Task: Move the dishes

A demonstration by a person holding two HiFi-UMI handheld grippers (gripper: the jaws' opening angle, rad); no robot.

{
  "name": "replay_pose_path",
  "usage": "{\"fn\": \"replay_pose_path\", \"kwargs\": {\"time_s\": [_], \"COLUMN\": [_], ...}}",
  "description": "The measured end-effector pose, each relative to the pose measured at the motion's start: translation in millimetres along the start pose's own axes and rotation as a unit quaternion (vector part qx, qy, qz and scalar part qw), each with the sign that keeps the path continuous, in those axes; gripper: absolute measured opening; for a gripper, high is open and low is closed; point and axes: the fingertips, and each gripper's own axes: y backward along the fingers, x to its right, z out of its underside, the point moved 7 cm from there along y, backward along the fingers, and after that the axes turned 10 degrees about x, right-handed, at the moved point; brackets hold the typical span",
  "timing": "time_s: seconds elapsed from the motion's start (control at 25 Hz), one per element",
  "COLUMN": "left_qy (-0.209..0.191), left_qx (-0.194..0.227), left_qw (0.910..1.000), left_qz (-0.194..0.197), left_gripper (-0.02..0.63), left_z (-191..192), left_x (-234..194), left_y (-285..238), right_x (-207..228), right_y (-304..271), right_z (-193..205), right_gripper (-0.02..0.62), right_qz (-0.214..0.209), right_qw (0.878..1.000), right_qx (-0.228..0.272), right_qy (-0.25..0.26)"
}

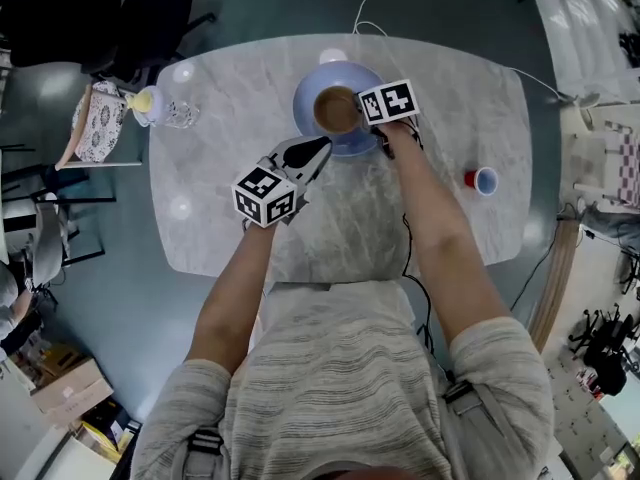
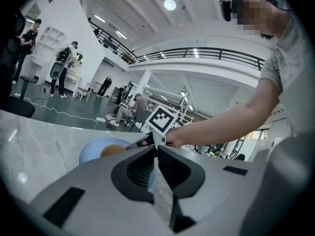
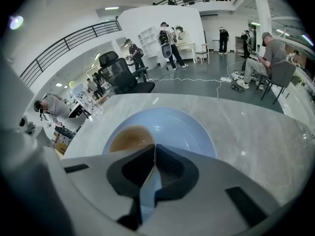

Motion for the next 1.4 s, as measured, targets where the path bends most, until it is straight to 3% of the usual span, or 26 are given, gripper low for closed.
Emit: {"fn": "replay_pose_path", "kwargs": {"time_s": [0.36, 0.72, 0.8, 1.0, 1.4], "left_qy": [0.006, 0.007, 0.007, 0.006, 0.000], "left_qx": [-0.007, -0.008, -0.009, -0.011, -0.017], "left_qw": [0.9999, 0.9999, 0.9999, 0.9999, 0.9996], "left_qz": [0.011, 0.010, 0.009, 0.011, 0.020], "left_gripper": [0.022, 0.022, 0.023, 0.023, 0.023], "left_z": [7.4, 8.0, 7.5, 8.0, 6.2], "left_x": [0.4, -0.2, 0.4, 2.7, 16.6], "left_y": [-10.5, -11.6, -11.9, -14.0, -31.9], "right_x": [12.9, 18.5, 18.6, 16.6, 5.6], "right_y": [-1.4, 2.9, 3.8, 6.0, 36.6], "right_z": [3.0, -0.3, -0.9, -0.5, 0.5], "right_gripper": [0.028, 0.041, 0.115, 0.158, 0.162], "right_qz": [0.019, 0.043, 0.036, 0.022, -0.008], "right_qw": [0.999, 0.999, 0.999, 0.999, 0.999], "right_qx": [0.005, 0.013, 0.016, 0.019, 0.040], "right_qy": [-0.035, -0.031, -0.035, -0.040, -0.011]}}
